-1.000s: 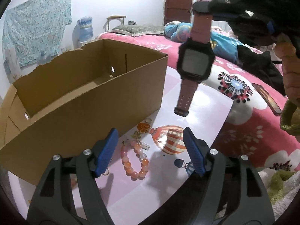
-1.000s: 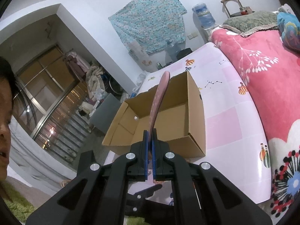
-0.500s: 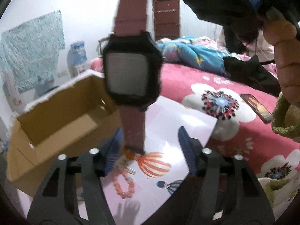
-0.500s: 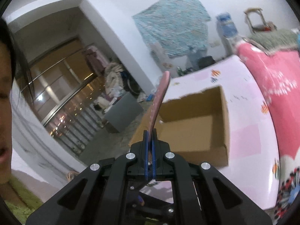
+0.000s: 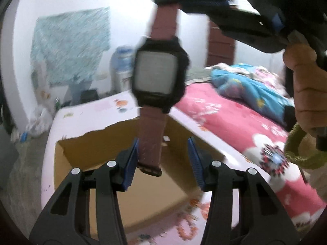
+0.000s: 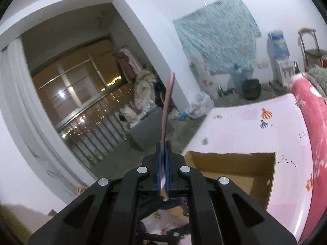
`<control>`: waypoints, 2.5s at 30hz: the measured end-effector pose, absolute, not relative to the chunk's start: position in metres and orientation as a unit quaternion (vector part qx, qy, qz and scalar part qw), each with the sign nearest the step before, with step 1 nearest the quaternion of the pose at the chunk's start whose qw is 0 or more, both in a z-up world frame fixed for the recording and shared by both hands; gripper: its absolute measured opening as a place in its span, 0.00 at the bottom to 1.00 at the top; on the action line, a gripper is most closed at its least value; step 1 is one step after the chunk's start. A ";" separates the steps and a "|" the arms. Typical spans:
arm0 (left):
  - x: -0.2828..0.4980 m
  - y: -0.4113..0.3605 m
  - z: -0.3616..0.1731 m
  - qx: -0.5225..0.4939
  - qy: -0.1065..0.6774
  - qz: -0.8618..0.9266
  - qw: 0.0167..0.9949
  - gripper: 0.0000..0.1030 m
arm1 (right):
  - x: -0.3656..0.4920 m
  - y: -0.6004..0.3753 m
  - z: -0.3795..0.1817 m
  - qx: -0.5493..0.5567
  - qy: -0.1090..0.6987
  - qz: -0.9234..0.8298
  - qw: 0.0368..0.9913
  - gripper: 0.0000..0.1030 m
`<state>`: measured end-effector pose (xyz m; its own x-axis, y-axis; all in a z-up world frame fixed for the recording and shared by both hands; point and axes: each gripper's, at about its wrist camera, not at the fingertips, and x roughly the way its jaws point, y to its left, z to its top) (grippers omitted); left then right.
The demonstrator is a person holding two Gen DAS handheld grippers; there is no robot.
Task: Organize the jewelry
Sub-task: 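Lower the pink-strap watch into the box and open the right gripper, then withdraw the right gripper from the box back over the table, then move the right gripper back into the box over the pink-strap watch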
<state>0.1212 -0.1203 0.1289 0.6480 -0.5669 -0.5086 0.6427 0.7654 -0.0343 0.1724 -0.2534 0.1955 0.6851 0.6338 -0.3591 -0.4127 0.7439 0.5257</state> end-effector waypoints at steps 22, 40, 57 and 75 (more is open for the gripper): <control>0.103 0.043 0.079 -0.050 0.350 -0.163 0.921 0.89 | 0.259 -0.130 0.102 -0.071 0.408 0.157 0.896 0.52; 0.087 0.076 -0.001 -0.049 0.464 -0.118 0.876 0.90 | 0.067 -0.299 -0.033 0.092 0.522 -0.153 0.834 0.79; 0.095 0.051 -0.024 0.046 0.491 -0.071 0.867 0.92 | 0.078 -0.295 -0.045 0.000 0.505 -0.159 0.848 0.93; 0.104 0.052 -0.015 0.066 0.509 -0.072 0.855 0.93 | 0.062 -0.303 -0.004 -0.004 0.437 -0.109 0.893 0.94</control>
